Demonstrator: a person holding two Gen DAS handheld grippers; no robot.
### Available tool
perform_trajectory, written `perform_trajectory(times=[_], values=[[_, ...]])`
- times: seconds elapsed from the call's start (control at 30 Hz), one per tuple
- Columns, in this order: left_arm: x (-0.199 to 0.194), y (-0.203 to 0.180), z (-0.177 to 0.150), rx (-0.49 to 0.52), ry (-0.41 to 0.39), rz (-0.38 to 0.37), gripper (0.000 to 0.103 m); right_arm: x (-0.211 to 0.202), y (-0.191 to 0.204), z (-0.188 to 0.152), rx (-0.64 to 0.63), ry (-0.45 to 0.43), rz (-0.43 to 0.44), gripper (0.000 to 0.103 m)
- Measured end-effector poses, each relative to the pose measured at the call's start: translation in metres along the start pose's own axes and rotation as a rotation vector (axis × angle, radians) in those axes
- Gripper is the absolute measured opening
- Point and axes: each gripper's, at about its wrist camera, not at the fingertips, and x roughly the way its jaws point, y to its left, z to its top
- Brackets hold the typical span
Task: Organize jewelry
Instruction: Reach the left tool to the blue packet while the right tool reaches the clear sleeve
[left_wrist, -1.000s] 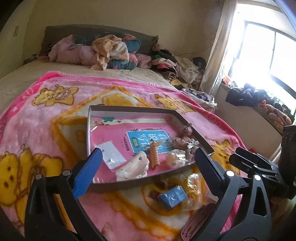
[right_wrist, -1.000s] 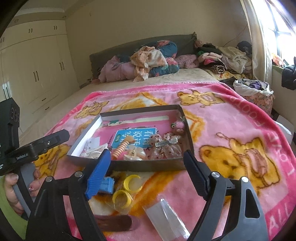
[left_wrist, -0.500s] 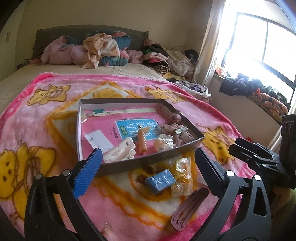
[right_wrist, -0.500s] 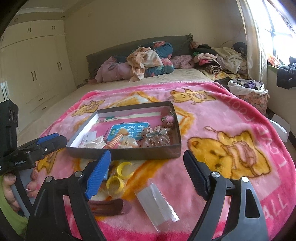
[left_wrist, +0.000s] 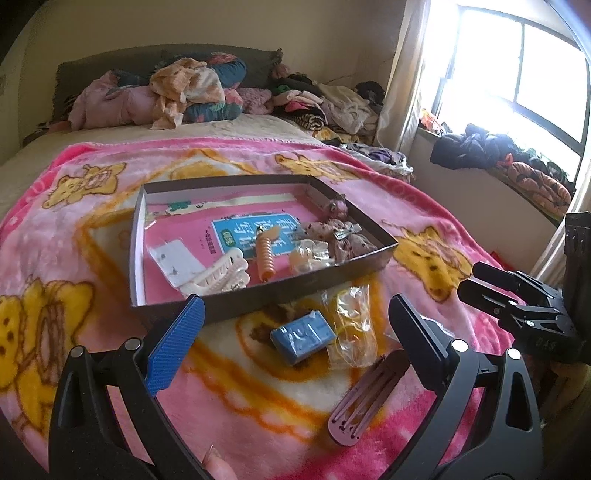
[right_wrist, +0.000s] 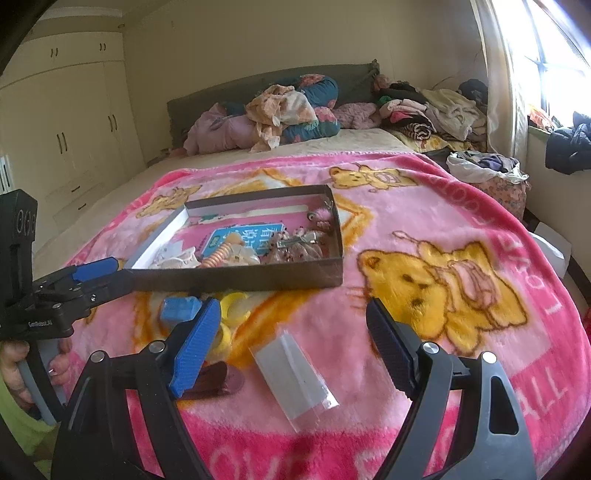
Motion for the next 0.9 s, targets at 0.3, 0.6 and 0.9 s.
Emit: perform_trajectory(times=[0.3,0.6,0.9], values=[[0.012,-0.006,-0.009,0.022,0.038,-0.002,0.091,0.007,0.000,-0.013,-0.010,0.040,-0.021,0.078],[0.028,-0.008,-0.017,0.035,0.083,0.008,0.091,0.022,0.003,-0.026,-0.035,0.118,-0.043,0.078],[0.043,-0.005,-0.023,0.032,0.120,0.022,0.090,0.040,0.005,-0.033,-0.062,0.199,-0.069,0.078]])
